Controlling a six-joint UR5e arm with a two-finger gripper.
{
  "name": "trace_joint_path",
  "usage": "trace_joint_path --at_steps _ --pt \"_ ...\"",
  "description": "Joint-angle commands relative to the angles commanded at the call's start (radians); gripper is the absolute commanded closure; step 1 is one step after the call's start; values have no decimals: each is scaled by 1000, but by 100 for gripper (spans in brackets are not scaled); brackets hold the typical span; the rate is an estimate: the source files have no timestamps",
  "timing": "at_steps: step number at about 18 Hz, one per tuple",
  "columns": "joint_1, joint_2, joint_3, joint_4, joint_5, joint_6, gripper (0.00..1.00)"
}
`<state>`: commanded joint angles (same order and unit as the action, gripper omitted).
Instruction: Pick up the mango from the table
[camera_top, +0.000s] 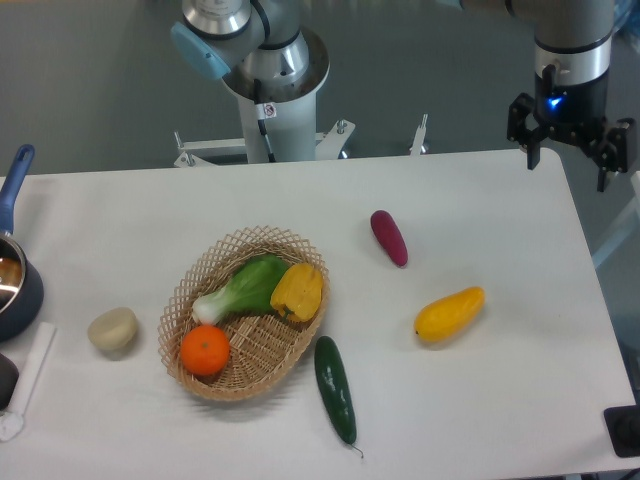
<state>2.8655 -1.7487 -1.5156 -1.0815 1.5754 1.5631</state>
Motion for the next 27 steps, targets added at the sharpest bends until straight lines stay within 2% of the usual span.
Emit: trace_joint_path --at_steps 6,7,9,12,18,23,27 --pt "-12 -3 -11 2 0 -2 0" --pt "-21 -5 -23 17 0 -2 0" --pt "-50 -23 -53 87 0 -9 0" --pt "-58 -23 -139 176 0 -14 0" --pt "-86 -43 -179 187 -2 -110 0" --pt "-138 -124 -186 195 0 -205 0" --pt "-166 -189 -202 265 2 -267 0"
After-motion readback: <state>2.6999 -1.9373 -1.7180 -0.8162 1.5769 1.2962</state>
